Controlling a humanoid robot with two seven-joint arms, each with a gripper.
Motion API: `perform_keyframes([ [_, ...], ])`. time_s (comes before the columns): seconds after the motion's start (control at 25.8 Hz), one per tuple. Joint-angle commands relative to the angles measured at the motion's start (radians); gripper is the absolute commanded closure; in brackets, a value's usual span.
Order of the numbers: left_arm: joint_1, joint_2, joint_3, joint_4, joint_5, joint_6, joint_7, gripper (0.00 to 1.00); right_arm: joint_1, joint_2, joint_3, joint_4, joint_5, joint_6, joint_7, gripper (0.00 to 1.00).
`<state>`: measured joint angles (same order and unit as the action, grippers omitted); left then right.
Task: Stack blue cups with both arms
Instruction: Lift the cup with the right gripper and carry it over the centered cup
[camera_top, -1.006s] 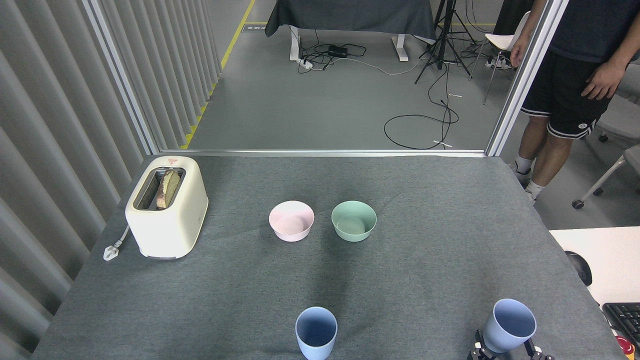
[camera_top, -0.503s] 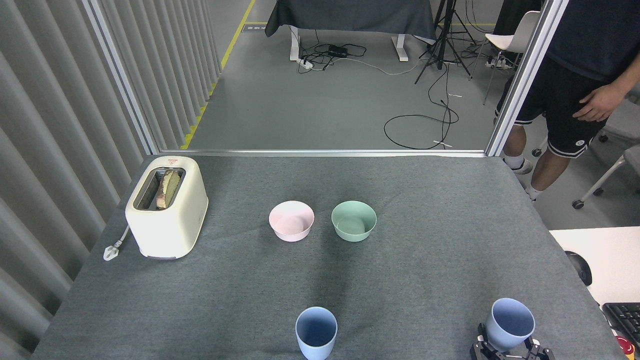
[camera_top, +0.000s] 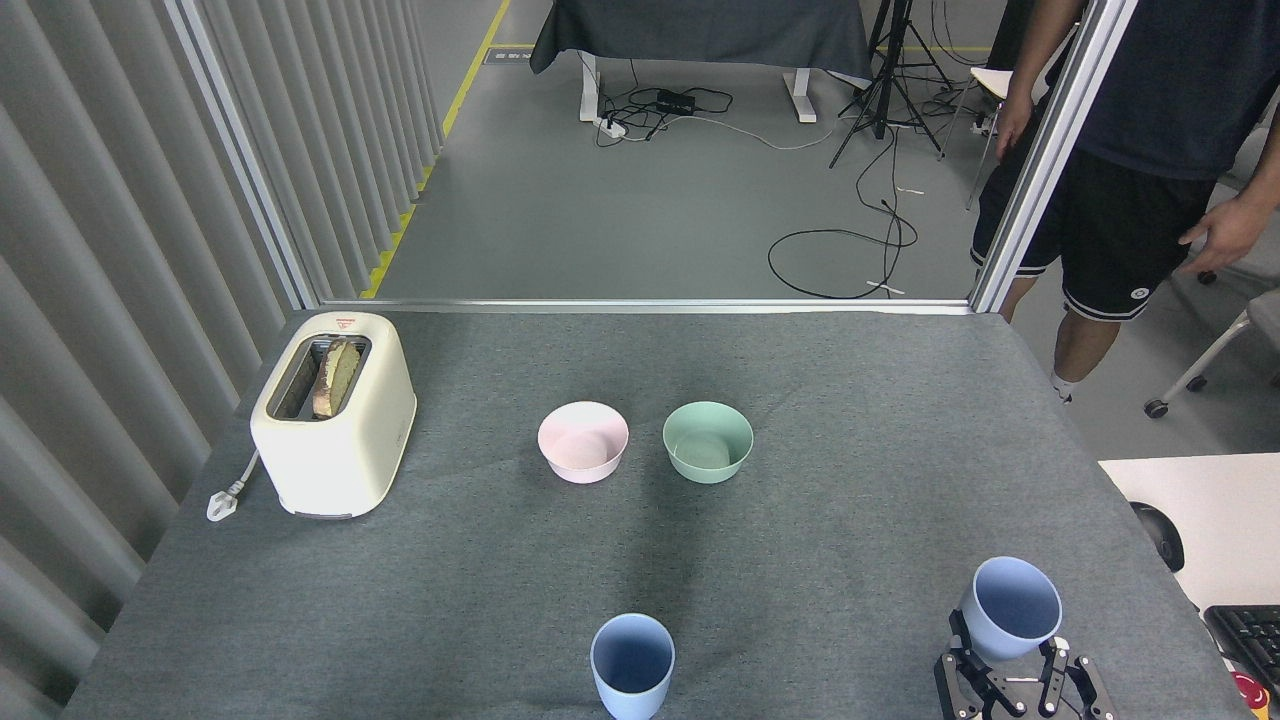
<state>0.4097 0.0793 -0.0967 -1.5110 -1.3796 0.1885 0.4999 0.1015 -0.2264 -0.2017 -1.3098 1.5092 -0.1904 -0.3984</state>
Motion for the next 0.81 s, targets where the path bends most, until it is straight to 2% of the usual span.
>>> perform_keyframes([
  [0.0, -0.002, -0.003, 0.0, 0.0, -0.001, 0.0, 0.0, 0.0, -0.005, 0.005, 0.038, -0.108, 0.006, -0.001, 0.087, 0.43],
  [0.08, -0.002, -0.003, 0.0, 0.0, 0.001, 0.0, 0.0, 0.0, -0.023, 0.005, 0.108, -0.143, 0.026, 0.005, 0.131, 0.43],
  [0.15, -0.002, -0.003, 0.0, 0.0, 0.001, 0.0, 0.0, 0.0, -0.066, 0.015, 0.196, -0.164, 0.077, 0.017, 0.158, 0.43],
  [0.27, -0.003, -0.003, 0.0, 0.003, 0.002, 0.002, 0.0, 0.0, -0.082, 0.09, 0.34, -0.189, 0.161, 0.052, 0.211, 0.42],
  [0.35, -0.003, -0.004, 0.0, 0.003, 0.004, 0.002, 0.0, 0.0, -0.08, 0.15, 0.397, -0.223, 0.192, 0.057, 0.239, 0.41],
  [0.43, -0.003, -0.004, 0.0, 0.005, 0.005, 0.002, 0.0, 0.0, -0.068, 0.179, 0.441, -0.264, 0.2, 0.055, 0.273, 0.41],
  [0.54, -0.003, -0.003, 0.002, 0.009, 0.007, 0.002, 0.0, 0.0, -0.048, 0.185, 0.512, -0.295, 0.201, 0.058, 0.282, 0.41],
  [0.77, -0.012, -0.004, 0.008, 0.014, 0.008, 0.002, 0.0, 0.0, -0.005, 0.185, 0.522, -0.328, 0.2, 0.052, 0.279, 0.4],
])
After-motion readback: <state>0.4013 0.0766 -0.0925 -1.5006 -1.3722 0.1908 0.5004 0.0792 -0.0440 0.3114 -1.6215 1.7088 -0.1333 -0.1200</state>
